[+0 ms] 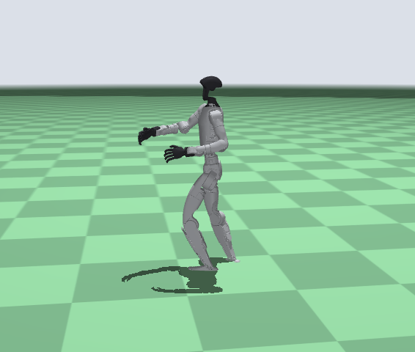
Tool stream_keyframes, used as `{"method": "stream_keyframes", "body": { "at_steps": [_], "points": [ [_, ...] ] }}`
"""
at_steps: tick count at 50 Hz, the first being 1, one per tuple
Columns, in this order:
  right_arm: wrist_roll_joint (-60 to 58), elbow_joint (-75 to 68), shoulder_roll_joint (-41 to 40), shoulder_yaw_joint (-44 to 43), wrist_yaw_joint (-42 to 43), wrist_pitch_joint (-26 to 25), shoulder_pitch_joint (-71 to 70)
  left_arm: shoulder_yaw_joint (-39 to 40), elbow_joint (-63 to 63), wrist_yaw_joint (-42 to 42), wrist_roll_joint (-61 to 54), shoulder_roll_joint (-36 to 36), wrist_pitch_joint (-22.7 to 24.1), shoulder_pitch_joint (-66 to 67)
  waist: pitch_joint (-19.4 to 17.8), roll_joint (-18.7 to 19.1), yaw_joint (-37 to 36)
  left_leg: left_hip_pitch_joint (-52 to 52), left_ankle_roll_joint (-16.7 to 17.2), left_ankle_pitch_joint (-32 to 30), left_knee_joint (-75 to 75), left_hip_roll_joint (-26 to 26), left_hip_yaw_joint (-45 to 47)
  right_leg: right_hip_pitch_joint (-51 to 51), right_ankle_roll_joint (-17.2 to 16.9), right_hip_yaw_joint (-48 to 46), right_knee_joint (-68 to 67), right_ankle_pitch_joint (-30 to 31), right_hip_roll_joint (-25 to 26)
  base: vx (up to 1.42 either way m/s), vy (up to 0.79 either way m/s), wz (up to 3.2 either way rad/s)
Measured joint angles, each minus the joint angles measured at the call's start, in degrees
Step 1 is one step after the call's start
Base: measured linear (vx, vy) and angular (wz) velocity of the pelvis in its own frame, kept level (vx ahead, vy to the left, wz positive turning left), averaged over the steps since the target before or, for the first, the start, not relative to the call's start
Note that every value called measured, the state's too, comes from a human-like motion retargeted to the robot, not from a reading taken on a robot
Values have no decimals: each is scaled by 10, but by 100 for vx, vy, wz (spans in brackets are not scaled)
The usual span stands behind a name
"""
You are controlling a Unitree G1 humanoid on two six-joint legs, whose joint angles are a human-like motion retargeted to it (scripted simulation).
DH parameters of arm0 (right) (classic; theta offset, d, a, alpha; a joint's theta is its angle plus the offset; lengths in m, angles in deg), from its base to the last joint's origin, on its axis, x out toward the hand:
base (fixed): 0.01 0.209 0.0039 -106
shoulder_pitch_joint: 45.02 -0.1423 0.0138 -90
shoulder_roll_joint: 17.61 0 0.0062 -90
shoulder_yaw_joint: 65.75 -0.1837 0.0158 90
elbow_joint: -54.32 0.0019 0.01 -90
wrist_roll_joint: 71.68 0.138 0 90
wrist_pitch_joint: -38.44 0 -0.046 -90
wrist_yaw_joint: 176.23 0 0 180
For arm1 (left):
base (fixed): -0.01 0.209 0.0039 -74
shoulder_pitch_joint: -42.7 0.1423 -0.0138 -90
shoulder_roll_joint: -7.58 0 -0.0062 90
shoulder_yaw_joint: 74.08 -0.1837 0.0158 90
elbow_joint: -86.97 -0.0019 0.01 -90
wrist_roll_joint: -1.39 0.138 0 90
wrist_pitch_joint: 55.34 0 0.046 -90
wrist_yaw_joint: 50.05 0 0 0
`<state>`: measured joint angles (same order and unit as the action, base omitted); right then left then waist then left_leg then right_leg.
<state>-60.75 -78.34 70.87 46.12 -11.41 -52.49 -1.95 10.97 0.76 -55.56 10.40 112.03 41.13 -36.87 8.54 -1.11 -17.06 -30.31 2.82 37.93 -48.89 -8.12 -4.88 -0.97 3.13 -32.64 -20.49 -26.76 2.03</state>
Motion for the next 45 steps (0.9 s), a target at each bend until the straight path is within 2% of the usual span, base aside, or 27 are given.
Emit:
{"method": "stream_keyframes", "body": {
  "at_steps": [7,16,20,30,35,40,45],
  "points": [
    [12,119,-21,-19,17,20,143,17,-7,13,-13,-17,0,21,-9,8,22,10,5,5,3,2,-11,18,-3,-4,10,4,7,1,0,21],
    [20,197,0,-2,25,27,206,2,-18,35,-7,-12,2,30,-8,24,45,7,12,9,-1,2,-17,20,-7,0,8,8,11,0,0,0],
    [14,185,8,11,26,26,209,-5,-29,44,6,-9,4,18,-4,25,49,5,14,7,2,3,-17,17,-7,1,6,8,11,0,0,0],
    [-12,35,-10,60,7,17,220,-23,-59,65,8,-11,8,-26,2,16,36,4,22,-2,10,3,-20,13,-3,-5,-8,15,11,-1,0,10],
    [10,13,-24,61,4,27,247,-30,-72,62,-8,-11,13,-24,-2,20,30,6,28,2,3,-3,-25,16,1,-7,-22,17,16,-1,-2,16],
    [130,166,-6,10,50,72,237,-54,-56,59,-21,-18,25,-14,-4,36,47,8,38,9,-12,-17,-22,22,10,7,-27,8,29,1,-6,0],
    [216,473,30,-102,215,181,115,-81,-42,90,-13,-23,38,-46,-4,82,78,-7,32,17,-61,-46,-14,23,17,32,-34,10,50,1,-1,-2]
  ]
}}
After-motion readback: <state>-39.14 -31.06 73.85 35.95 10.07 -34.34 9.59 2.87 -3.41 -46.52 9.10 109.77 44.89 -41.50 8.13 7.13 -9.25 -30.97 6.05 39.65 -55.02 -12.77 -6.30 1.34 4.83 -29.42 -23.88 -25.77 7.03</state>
